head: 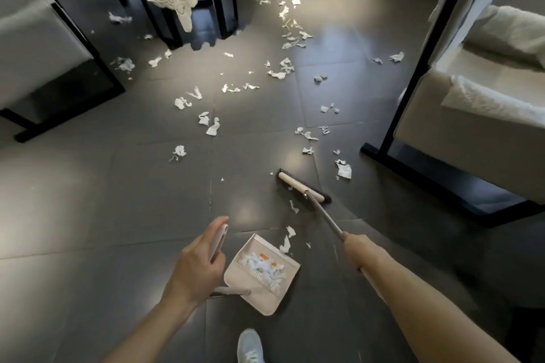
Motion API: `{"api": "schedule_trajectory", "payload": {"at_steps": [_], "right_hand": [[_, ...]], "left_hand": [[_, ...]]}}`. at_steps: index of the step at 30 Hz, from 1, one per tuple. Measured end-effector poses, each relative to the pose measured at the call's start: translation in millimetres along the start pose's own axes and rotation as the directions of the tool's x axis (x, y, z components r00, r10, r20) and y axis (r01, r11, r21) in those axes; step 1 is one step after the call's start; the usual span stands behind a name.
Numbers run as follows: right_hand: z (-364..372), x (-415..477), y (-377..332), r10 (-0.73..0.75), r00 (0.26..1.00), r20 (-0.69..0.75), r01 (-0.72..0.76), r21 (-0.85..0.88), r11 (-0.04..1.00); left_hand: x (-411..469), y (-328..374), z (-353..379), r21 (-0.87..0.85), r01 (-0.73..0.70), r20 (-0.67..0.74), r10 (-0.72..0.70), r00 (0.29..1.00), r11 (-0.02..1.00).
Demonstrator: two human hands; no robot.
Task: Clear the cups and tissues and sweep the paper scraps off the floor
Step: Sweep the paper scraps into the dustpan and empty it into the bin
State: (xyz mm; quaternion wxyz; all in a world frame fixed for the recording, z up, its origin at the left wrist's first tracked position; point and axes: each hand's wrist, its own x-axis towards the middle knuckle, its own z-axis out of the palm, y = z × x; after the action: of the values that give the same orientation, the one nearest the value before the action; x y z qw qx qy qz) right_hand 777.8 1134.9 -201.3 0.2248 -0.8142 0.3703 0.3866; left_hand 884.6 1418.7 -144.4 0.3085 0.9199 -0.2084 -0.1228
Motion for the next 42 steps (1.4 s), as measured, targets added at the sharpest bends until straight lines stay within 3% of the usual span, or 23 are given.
{"api": "schedule_trajectory", "payload": {"at_steps": [4,12,19,27,31,35,42], "right_hand": [[18.9,-22.9,-14.5,-0.001,0.988,0.154,0.016,-0.100,0.995],[13.4,-102.9,-2.4,-0.039,0.939,0.342,0.100,-0.161,0.982],[5.4,-147.2,29.4,0.024,0.972,0.233,-0.047,0.094,0.994],[19.1,-133.9,14.8,0.153,0.975,0.159,-0.158,0.018,0.987],[46.9,-127.8,-12.3,0.159,0.968,0.195,-0.160,-0.010,0.987],[66.2,-127.6,-52.8,0.070,0.951,0.302,-0.070,-0.012,0.997],[24.0,-132.4,-59.8,-0.037,0.950,0.311,-0.077,0.345,0.935]], "left_hand": [[34.4,11.0,4.2,-0.025,0.011,-0.068,-0.012,0.998,1.000],[66.2,38.1,15.9,-0.117,-0.020,-0.019,0.018,1.000,0.993],[61.9,16.7,-3.8,-0.100,-0.063,0.058,0.069,0.996,0.993],[56.3,-11.6,-21.6,-0.099,-0.112,0.159,0.127,0.979,0.989],[55.7,-21.8,-19.4,-0.051,-0.154,0.147,0.160,0.976,0.987],[59.9,-19.1,-17.5,-0.075,-0.140,0.120,0.149,0.982,0.987],[76.0,-21.8,-29.2,-0.077,-0.142,0.136,0.152,0.979,0.987]]}}
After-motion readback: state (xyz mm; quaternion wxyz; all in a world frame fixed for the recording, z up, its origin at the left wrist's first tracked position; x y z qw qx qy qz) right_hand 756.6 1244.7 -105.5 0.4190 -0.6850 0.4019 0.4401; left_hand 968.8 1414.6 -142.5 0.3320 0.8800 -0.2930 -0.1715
